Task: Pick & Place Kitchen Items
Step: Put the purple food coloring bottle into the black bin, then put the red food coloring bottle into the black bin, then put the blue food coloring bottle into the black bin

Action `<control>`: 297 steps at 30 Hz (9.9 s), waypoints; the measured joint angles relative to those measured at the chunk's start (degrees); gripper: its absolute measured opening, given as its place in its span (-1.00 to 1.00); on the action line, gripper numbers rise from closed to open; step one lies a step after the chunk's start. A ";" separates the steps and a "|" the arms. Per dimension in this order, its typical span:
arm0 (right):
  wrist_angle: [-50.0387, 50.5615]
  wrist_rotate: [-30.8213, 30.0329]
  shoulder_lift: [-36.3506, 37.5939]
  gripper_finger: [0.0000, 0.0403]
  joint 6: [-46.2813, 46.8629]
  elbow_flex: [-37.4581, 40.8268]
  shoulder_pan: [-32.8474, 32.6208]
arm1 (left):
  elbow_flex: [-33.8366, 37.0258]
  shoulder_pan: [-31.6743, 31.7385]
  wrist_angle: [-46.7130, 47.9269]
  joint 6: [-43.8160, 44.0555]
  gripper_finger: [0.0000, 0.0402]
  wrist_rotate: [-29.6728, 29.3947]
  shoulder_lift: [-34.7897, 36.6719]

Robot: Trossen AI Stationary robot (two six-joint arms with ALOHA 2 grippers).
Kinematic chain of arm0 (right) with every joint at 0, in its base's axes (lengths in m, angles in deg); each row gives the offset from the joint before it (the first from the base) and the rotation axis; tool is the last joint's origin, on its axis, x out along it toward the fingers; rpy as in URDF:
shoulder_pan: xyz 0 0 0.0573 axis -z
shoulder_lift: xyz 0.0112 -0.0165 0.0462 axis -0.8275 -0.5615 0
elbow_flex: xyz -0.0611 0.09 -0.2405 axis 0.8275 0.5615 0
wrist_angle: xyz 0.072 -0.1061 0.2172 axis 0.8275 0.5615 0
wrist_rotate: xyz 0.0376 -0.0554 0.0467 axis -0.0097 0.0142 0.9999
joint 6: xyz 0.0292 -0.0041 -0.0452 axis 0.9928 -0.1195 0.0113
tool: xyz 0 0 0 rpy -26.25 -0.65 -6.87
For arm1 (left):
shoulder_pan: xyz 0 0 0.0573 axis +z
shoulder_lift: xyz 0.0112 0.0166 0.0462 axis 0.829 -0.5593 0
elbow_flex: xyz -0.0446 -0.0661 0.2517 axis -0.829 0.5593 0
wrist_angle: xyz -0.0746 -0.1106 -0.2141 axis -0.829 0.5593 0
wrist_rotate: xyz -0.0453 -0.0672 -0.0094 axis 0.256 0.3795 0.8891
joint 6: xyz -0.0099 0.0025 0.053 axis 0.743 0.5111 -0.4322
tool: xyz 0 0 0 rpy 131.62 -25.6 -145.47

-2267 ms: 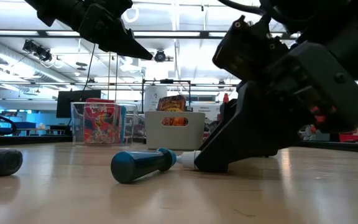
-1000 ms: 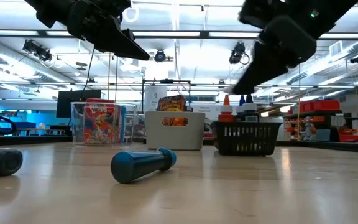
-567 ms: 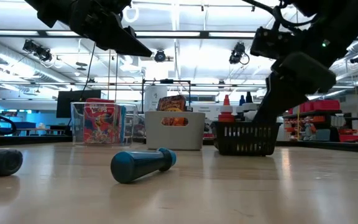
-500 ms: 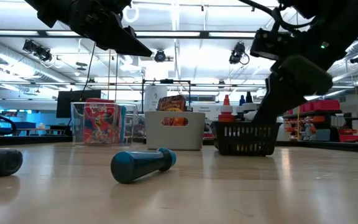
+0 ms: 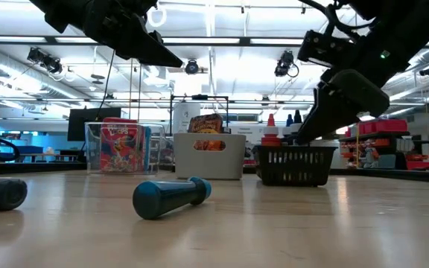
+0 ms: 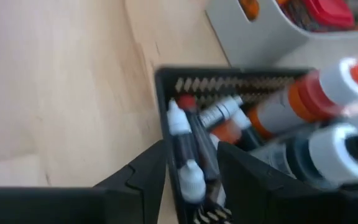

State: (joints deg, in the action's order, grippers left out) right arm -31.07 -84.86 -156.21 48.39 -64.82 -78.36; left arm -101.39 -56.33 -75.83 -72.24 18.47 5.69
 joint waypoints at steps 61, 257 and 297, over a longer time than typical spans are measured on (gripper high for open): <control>-37.28 35.33 -10.29 0.07 -35.48 -12.20 6.12 | -9.78 -30.19 19.35 27.83 -0.20 1.19 -16.10; 9.91 5.04 12.13 0.07 0.21 -12.09 6.03 | 10.91 -7.94 -20.53 10.84 -0.06 -10.73 1.69; -39.29 52.40 -21.71 0.07 -32.20 -13.86 5.44 | 17.25 -8.85 -22.26 13.55 -0.07 -4.57 4.76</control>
State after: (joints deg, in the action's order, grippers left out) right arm -70.36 -32.46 -177.91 16.19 -78.68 -72.92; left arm -84.15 -65.18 -98.09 -58.70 13.90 10.45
